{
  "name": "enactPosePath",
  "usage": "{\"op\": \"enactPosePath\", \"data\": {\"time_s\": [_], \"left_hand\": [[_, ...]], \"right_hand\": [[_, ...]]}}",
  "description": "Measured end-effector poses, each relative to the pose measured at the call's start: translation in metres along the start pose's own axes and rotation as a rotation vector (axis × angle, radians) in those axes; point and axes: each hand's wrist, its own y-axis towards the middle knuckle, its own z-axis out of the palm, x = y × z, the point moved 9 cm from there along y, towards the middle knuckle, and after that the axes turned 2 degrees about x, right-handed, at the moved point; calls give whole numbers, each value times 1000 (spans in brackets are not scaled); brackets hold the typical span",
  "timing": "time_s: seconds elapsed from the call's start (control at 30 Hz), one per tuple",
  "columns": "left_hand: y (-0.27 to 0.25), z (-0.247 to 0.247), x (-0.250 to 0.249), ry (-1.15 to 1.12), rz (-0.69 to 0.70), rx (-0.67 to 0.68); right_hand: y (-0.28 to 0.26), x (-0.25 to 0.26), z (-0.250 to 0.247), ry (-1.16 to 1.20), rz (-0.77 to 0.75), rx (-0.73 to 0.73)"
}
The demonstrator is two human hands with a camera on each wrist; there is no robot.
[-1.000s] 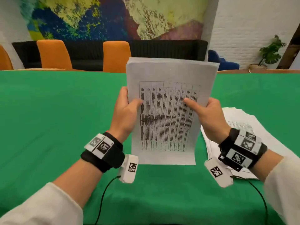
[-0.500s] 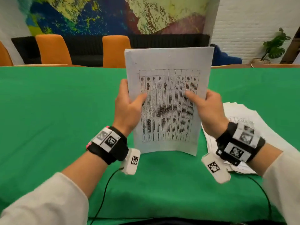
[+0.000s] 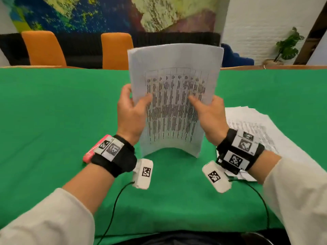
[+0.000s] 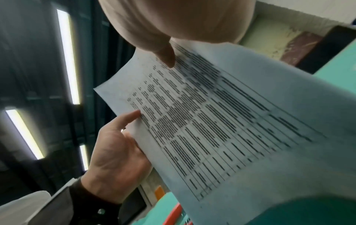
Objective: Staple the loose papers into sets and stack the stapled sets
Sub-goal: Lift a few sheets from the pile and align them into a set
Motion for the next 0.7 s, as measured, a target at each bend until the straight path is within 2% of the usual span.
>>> {"op": "enactPosePath", "data": {"time_s": [0.1,0.23,0.3,0.37,0.43,0.53,0.7], "left_hand": [[3,7,-3,72,-22,6],[33,21,-60,115,148,9],[41,21,-67,106,171,8],[35,15,-46,122,120,-17],[17,9,-5,146,4,-23],[-8,8,33,157,-127,28],[17,12,-12,79,-19,18]], "right_hand": [[2,-2,5,-23,24,-8],[29,43,4,44,-102,-55],[34,53,3,65,-139,-67],[26,41,4,47,-112,-64],[10,10,8,-23,-28,-26],[-5,-19,9,-109,66,20],[15,26,0,70,-69,-4]]}}
